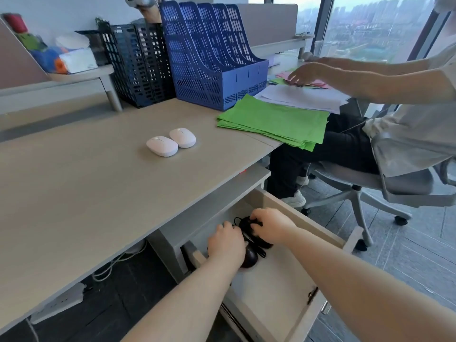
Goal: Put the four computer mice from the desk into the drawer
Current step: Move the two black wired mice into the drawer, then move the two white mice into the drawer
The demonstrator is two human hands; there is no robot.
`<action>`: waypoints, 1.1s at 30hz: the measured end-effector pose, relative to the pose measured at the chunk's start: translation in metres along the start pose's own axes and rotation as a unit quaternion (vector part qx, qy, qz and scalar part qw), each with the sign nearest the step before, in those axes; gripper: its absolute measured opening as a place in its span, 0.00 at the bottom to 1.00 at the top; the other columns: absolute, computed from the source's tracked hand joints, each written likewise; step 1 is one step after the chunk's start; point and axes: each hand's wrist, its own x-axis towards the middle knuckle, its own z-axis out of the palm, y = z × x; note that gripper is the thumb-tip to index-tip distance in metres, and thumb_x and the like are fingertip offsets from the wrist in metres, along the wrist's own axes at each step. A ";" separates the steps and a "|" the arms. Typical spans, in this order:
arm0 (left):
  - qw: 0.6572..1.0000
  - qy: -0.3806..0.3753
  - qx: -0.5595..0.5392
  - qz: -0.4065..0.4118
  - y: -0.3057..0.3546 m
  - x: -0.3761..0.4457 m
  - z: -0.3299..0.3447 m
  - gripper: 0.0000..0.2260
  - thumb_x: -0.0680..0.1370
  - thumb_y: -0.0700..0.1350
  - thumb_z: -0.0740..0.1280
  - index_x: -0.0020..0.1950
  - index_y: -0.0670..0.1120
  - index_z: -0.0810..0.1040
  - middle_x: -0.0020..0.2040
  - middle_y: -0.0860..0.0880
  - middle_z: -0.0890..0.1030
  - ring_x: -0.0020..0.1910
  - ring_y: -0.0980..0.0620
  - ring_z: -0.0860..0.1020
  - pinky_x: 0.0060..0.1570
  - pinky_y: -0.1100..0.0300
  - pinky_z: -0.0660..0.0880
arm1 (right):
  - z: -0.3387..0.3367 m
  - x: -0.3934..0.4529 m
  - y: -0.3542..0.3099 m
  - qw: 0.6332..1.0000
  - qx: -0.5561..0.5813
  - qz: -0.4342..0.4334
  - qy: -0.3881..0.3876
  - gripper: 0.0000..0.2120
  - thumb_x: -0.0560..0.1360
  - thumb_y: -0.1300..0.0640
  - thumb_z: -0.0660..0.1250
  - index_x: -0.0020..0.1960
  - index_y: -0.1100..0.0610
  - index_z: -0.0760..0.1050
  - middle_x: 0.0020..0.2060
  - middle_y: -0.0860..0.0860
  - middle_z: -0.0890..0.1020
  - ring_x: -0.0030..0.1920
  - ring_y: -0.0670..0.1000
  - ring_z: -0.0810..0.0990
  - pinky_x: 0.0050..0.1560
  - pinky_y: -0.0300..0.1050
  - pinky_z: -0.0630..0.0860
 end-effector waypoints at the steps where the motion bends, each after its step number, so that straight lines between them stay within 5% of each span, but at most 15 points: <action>1: 1.000 0.007 0.011 0.006 -0.001 -0.002 -0.011 0.17 0.81 0.50 0.59 0.66 0.43 0.71 0.65 0.43 0.71 0.65 0.43 0.69 0.56 0.51 0.72 | -0.007 -0.001 -0.003 1.000 -0.001 -0.008 0.006 0.14 0.77 0.53 0.61 0.60 0.54 0.75 0.56 0.53 0.80 0.56 0.57 0.77 0.57 0.52 0.77; 5: 0.999 0.025 0.047 0.011 -0.005 -0.017 -0.055 0.14 0.79 0.40 0.61 0.64 0.42 0.73 0.63 0.42 0.74 0.62 0.42 0.72 0.56 0.52 0.74 | -0.035 -0.011 -0.026 0.999 -0.014 -0.028 0.025 0.10 0.77 0.57 0.58 0.41 0.47 0.74 0.49 0.51 0.76 0.47 0.53 0.72 0.49 0.44 0.72; 9: 0.998 0.055 0.026 0.017 -0.006 -0.029 -0.099 0.13 0.77 0.37 0.63 0.62 0.42 0.75 0.61 0.42 0.76 0.60 0.41 0.76 0.54 0.52 0.75 | -0.058 -0.021 -0.048 0.995 -0.011 -0.037 0.090 0.12 0.78 0.55 0.57 0.56 0.53 0.77 0.54 0.52 0.81 0.49 0.54 0.77 0.49 0.45 0.74; 13: 0.989 0.143 -0.008 0.029 -0.023 -0.034 -0.135 0.10 0.79 0.42 0.60 0.58 0.43 0.75 0.59 0.43 0.77 0.58 0.41 0.76 0.50 0.52 0.73 | -0.076 -0.020 -0.077 0.981 0.006 -0.061 0.184 0.13 0.79 0.53 0.58 0.59 0.52 0.76 0.53 0.51 0.83 0.52 0.54 0.80 0.49 0.48 0.79; 19: 0.971 0.237 -0.029 -0.011 -0.086 -0.012 -0.143 0.11 0.79 0.48 0.59 0.58 0.45 0.72 0.61 0.44 0.72 0.61 0.42 0.69 0.51 0.51 0.71 | -0.077 0.016 -0.125 0.968 0.019 -0.112 0.222 0.18 0.79 0.51 0.58 0.67 0.53 0.70 0.62 0.53 0.77 0.64 0.56 0.71 0.60 0.49 0.72; 25: 0.959 0.261 -0.079 -0.079 -0.142 0.038 -0.125 0.25 0.77 0.55 0.60 0.71 0.48 0.62 0.69 0.43 0.66 0.66 0.41 0.66 0.59 0.49 0.68 | -0.068 0.077 -0.159 0.975 0.069 -0.075 0.195 0.25 0.78 0.48 0.59 0.73 0.52 0.62 0.69 0.56 0.69 0.71 0.59 0.63 0.67 0.54 0.67; 29: 0.948 0.256 -0.163 -0.098 -0.164 0.077 -0.121 0.35 0.76 0.62 0.60 0.76 0.45 0.55 0.75 0.39 0.57 0.74 0.40 0.55 0.72 0.49 0.58 | -0.067 0.116 -0.171 0.967 0.112 -0.030 0.225 0.25 0.78 0.43 0.56 0.71 0.53 0.63 0.68 0.58 0.70 0.69 0.60 0.66 0.66 0.56 0.66; 33: 0.942 0.249 -0.199 -0.107 -0.175 0.106 -0.128 0.45 0.70 0.69 0.63 0.77 0.47 0.51 0.77 0.38 0.54 0.77 0.42 0.49 0.74 0.48 0.54 | -0.072 0.147 -0.179 0.966 0.110 -0.013 0.236 0.30 0.75 0.37 0.56 0.71 0.53 0.63 0.69 0.57 0.70 0.70 0.59 0.67 0.66 0.56 0.65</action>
